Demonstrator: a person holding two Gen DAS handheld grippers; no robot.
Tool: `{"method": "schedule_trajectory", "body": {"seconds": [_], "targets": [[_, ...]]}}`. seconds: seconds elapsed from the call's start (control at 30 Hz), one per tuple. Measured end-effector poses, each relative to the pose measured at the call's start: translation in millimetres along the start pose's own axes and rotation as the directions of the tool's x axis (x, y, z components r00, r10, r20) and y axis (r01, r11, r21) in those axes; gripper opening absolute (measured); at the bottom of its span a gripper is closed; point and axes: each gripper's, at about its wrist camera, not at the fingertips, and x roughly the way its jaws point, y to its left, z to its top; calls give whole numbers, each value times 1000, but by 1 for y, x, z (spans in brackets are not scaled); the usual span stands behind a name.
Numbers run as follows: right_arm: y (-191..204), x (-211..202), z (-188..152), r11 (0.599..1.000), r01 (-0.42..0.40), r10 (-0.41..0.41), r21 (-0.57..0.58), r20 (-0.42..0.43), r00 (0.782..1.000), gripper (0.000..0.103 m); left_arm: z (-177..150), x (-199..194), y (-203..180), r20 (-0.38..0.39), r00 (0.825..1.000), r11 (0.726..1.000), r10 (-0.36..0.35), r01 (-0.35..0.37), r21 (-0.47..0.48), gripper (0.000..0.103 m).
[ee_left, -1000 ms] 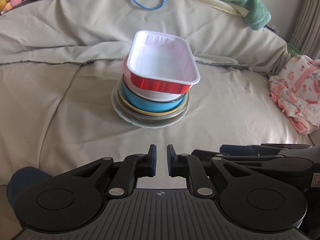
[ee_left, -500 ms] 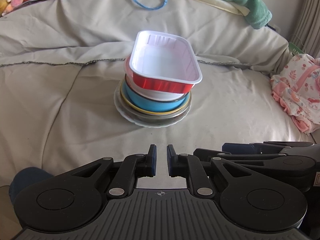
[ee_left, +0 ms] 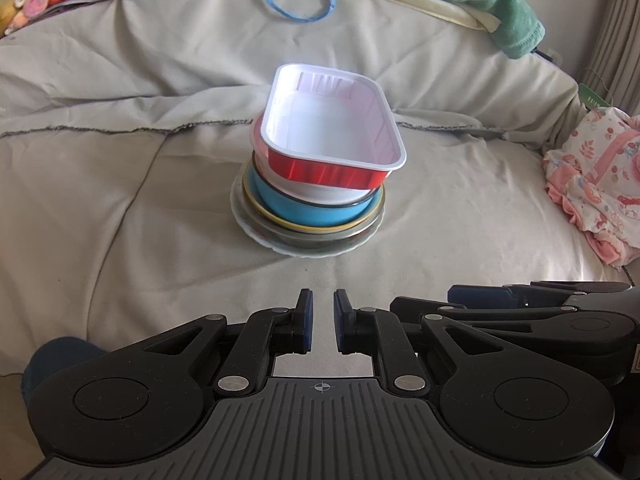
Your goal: Organize plates and bowls
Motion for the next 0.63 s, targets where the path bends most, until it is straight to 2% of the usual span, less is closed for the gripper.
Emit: {"method": "schedule_trajectory", "body": {"seconds": [0.27,0.53,0.63], "targets": [[0,-1,1,1000,0,0,-7,4,1000,56,1,1,2,-9,1000,1000,-6,6,-16,13],[-6,-1,8,999,-28,28,-20,22,999,56,5,15,9,-19,998,997,-55,54,-53,13],[-18,1,16,999,-48,49,-23,26,998,56,18,16,22,42,999,998,-4,6,-62,14]]}}
